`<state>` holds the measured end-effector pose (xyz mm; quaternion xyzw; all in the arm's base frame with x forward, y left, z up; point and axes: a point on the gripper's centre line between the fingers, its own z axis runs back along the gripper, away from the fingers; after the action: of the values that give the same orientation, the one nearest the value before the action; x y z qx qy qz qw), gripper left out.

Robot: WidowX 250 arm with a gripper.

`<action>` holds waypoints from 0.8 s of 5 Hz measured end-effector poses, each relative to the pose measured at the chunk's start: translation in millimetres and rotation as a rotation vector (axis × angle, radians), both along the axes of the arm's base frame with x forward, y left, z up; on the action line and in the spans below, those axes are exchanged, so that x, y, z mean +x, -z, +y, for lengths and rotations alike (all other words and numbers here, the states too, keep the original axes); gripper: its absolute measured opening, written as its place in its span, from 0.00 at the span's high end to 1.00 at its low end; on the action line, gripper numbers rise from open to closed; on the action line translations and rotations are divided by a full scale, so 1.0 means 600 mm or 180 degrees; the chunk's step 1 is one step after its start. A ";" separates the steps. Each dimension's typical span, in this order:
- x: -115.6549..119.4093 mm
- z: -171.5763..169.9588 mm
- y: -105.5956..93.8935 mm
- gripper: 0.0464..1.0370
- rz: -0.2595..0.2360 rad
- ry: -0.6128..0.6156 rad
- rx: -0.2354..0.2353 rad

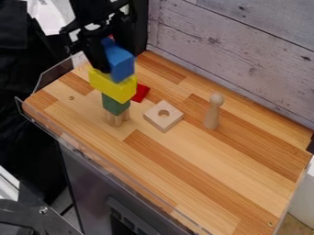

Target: Put the blue object and put in the top

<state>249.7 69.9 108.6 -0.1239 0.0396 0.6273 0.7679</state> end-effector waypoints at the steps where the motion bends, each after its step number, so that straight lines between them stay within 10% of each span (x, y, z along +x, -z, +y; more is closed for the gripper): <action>1: 0.001 -0.008 0.003 0.46 0.0001 0.0021 -0.0017; 4: -0.005 -0.002 0.007 0.46 0.0012 0.0046 -0.0045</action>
<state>246.5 68.7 104.4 -0.1279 0.0463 0.6216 0.7714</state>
